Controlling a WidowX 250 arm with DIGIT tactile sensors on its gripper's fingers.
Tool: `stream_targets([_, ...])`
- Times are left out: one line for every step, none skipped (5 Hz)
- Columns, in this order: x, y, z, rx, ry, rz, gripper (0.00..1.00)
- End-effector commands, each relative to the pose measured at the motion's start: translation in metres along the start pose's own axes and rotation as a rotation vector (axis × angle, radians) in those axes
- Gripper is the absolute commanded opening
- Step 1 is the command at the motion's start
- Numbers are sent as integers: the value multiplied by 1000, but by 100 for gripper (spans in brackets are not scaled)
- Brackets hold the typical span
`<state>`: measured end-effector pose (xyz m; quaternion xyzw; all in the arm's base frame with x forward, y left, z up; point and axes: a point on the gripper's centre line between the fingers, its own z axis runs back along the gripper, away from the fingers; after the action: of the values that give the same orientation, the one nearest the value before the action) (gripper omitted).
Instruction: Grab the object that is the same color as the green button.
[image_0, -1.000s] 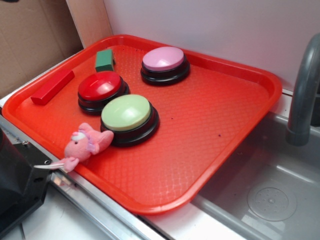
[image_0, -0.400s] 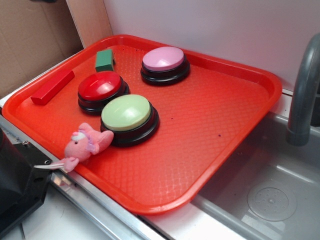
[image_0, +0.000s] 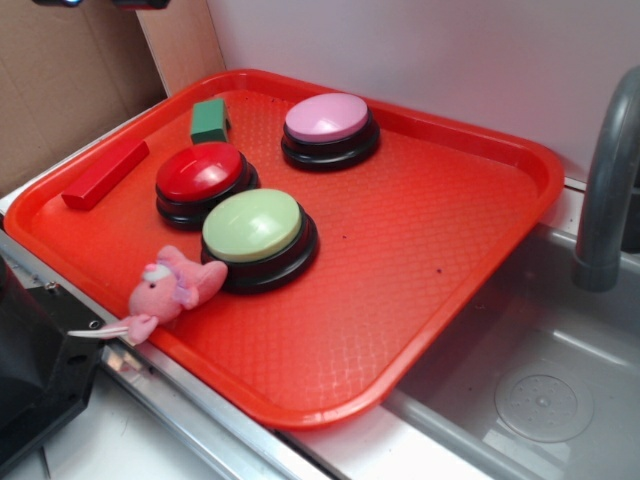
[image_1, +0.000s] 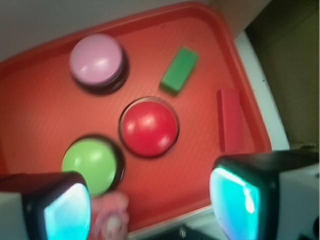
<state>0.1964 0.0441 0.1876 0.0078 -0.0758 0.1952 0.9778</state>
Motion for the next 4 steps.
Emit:
stream_targets([32,44,-50,96,-69,309,100])
stream_targets([45,56,-81,107,-91,382,100])
stream_targets([57,58,-103,136,-71,464,100])
stream_targets([64,59,-122,91,-94,526,100])
